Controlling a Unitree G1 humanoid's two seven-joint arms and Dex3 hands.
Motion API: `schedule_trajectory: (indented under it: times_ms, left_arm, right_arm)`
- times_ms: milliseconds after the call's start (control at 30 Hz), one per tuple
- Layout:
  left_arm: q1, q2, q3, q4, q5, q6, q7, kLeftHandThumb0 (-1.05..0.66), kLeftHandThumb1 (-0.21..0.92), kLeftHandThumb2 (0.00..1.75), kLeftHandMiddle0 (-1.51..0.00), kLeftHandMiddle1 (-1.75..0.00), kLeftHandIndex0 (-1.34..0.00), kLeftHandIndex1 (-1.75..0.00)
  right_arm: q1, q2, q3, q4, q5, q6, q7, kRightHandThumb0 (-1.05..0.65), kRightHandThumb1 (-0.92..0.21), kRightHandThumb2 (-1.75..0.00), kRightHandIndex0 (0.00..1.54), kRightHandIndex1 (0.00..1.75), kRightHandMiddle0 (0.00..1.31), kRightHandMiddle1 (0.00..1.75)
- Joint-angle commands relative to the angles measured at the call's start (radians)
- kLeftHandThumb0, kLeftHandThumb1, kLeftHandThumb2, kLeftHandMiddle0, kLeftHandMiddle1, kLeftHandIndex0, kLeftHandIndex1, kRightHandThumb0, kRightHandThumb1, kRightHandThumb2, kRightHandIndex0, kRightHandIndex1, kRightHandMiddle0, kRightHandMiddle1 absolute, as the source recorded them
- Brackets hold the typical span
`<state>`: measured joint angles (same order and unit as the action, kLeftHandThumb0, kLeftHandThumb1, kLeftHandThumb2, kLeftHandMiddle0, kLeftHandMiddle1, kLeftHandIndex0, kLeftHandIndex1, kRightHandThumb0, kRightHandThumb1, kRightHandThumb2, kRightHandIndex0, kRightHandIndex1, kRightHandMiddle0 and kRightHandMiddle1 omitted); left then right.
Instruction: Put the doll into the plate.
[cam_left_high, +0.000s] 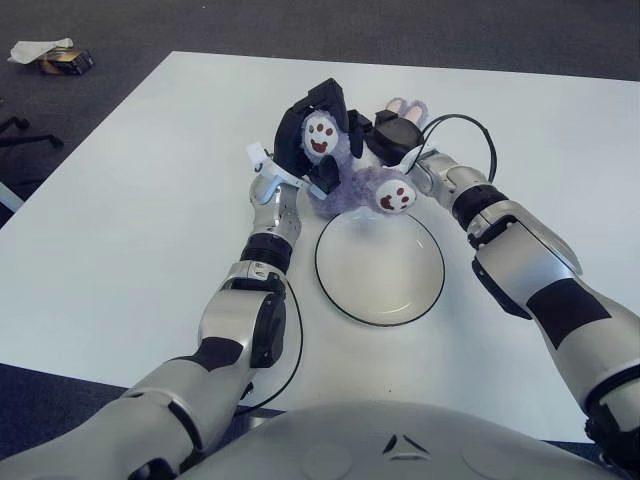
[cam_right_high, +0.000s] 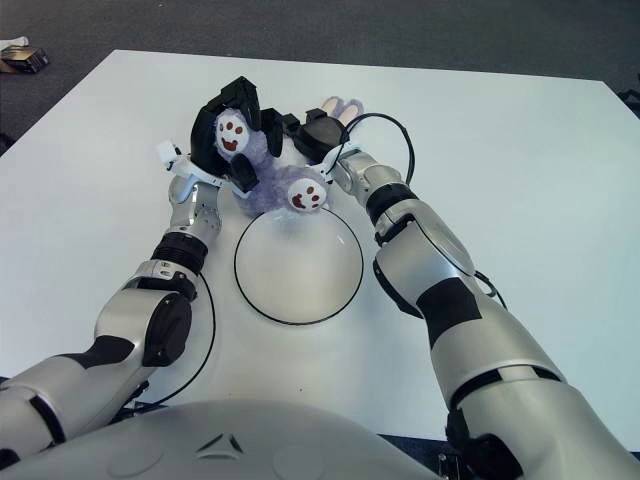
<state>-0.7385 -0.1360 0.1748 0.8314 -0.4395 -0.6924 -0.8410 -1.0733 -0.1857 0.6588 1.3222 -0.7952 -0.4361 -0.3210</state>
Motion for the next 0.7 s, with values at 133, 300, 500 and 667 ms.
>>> schedule_trajectory:
  times_ms: [133, 300, 500, 667]
  left_arm:
    - [0.008, -0.011, 0.015, -0.029, -0.057, 0.105, -0.023, 0.0, -0.13, 1.75, -0.99, -1.57, -0.73, -1.75]
    - [0.016, -0.027, 0.034, -0.066, -0.125, 0.184, -0.058, 0.0, -0.12, 1.75, -0.99, -1.57, -0.73, -1.75]
    - [0.034, -0.013, 0.019, -0.108, -0.097, 0.175, -0.041, 0.0, -0.08, 1.75, -0.92, -1.72, -0.69, -1.72]
    - [0.07, 0.023, 0.01, -0.168, -0.071, 0.196, -0.018, -0.01, 0.13, 1.53, -0.77, -1.74, -0.5, -1.73]
  right_arm:
    - [0.079, -0.025, -0.027, 0.042, 0.028, 0.0, 0.053, 0.0, 0.02, -1.58, 0.93, 1.42, 0.7, 1.75]
    - [0.08, -0.026, -0.06, 0.047, 0.056, 0.017, 0.063, 0.0, 0.05, -1.6, 0.98, 1.36, 0.73, 1.75]
    - [0.083, -0.023, -0.119, 0.046, 0.111, 0.028, 0.076, 0.0, 0.08, -1.6, 1.03, 1.26, 0.78, 1.75]
    - [0.071, -0.031, -0.132, 0.043, 0.116, 0.029, 0.069, 0.0, 0.0, -1.57, 0.87, 1.43, 0.74, 1.75]
